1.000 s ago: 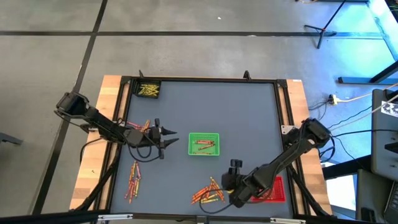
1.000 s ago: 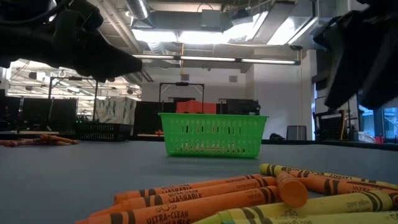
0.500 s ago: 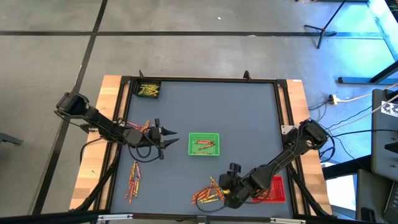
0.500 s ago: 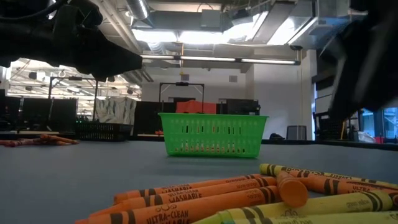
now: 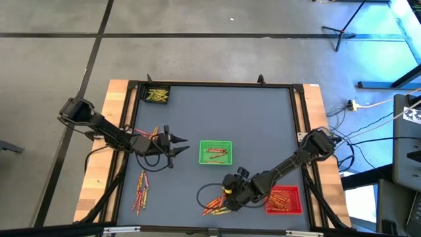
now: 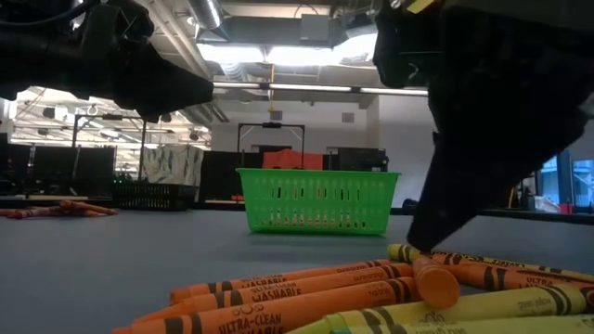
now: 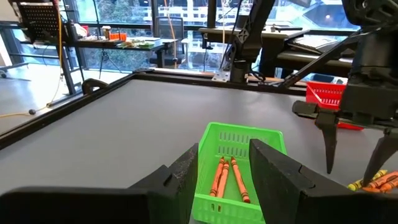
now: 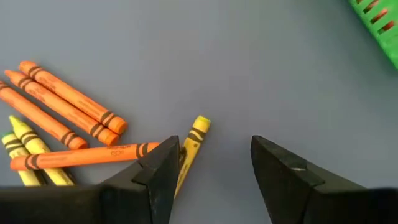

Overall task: Sort crayons
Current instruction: Put the light green crayon into the black bin

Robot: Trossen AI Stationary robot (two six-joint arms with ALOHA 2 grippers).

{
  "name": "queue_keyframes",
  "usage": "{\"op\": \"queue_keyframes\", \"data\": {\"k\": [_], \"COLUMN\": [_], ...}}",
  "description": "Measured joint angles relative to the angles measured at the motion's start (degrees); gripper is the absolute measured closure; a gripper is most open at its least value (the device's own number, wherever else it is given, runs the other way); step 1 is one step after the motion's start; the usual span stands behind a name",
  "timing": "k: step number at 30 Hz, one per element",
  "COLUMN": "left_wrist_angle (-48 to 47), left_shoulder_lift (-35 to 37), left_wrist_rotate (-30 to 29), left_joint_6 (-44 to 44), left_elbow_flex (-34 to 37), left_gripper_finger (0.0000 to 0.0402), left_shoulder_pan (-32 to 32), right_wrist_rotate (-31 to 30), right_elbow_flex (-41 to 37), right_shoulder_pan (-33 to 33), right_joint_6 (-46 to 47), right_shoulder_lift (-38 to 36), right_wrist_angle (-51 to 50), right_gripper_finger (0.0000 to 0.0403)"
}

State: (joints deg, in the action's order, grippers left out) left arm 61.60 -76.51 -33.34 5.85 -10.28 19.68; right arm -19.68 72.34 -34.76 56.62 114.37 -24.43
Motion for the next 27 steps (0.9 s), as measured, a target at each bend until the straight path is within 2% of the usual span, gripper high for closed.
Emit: {"op": "queue_keyframes", "data": {"k": [16, 20, 27], "left_wrist_angle": [0.6, 0.7, 0.7], "left_shoulder_lift": [0.0, 0.0, 0.0], "left_wrist_rotate": [0.0, 0.0, 0.0], "left_joint_6": [0.0, 0.0, 0.0], "left_elbow_flex": [0.0, 0.0, 0.0], "left_gripper_finger": [0.0274, 0.0274, 0.0274], "left_shoulder_pan": [0.0, 0.0, 0.0], "right_wrist_rotate": [1.3, 1.8, 2.3], "right_elbow_flex": [0.3, 0.3, 0.3], "right_shoulder_pan": [-0.1, -0.1, -0.1], "right_joint_6": [-1.3, -1.6, -1.6], "right_shoulder_lift": [1.3, 1.4, 1.4], "right_wrist_angle": [-6.3, -6.7, -8.8], "right_gripper_finger": [0.0211, 0.0246, 0.0339]}}
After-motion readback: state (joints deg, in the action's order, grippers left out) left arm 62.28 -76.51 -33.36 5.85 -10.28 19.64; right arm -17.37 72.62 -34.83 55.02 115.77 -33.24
